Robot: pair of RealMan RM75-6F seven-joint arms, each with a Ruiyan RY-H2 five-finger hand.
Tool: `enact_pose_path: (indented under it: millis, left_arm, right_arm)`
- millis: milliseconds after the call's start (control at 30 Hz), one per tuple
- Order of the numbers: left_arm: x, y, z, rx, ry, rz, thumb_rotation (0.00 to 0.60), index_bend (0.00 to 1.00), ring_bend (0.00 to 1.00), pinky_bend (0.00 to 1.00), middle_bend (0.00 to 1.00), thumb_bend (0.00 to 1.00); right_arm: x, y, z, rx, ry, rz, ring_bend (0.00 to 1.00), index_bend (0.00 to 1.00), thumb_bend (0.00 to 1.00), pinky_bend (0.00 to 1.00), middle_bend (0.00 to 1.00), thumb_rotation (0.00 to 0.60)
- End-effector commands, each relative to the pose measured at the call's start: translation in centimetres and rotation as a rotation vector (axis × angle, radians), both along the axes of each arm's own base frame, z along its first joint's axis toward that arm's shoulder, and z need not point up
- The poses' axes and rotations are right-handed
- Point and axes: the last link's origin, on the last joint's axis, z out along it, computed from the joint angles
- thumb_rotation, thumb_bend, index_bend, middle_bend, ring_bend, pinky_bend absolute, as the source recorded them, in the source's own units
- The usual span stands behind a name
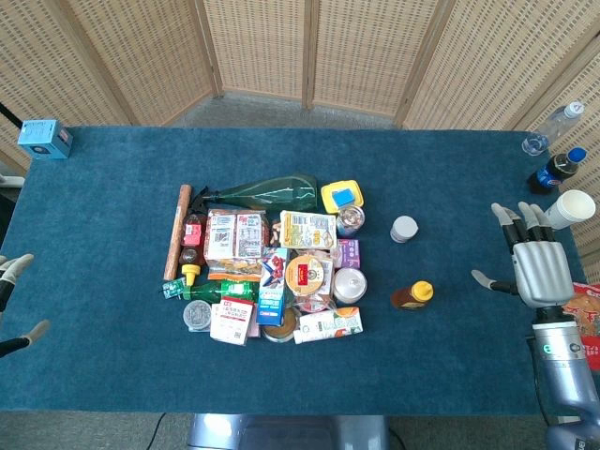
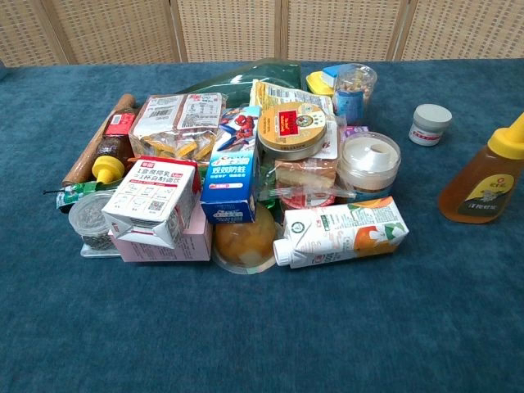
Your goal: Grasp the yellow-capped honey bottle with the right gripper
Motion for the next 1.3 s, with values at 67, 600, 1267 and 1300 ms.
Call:
enact_pose_path:
  millis: [67,600,1267,1300]
  left_arm:
    - [0.0,-0.1,-0.1,-0.004,-0.002,0.001,0.6,0.14,0.17,0.0,0.24,0.0]
    - [0.3,-0.6,0.6,0.016,0.006,-0.022,0.6,0.14,0.17,0.0,0.24,0.0]
    - [0.9,-1.3,1.0,0.028,0.013,-0.03,0.6,0.12,0.17,0.0,0.24,0.0]
    - [1.0,-1.3,1.1,0.028,0.014,-0.032,0.6,0.12,0.17,0.0,0.24,0.0]
  right_arm:
    - [0.0,0.0,0.0,0.016,-0.011,-0.011,0.05,0.01,0.16,0.08,0.18,0.484]
    - [1.0,-0.8,-1.4,0.345,-0.48,-0.013,0.0,0.0,0.15,0.06,0.05,0.472]
    - [-1.2,-0.4,-6.4,0.483,-0.491,0.009,0.0,0.0,0.16,0.06,0.05,0.477]
    - [-1.3,-0.3,-6.5,0.49,-0.486,0.006,0.0,0.0,0.15,0.06,0.05,0.479]
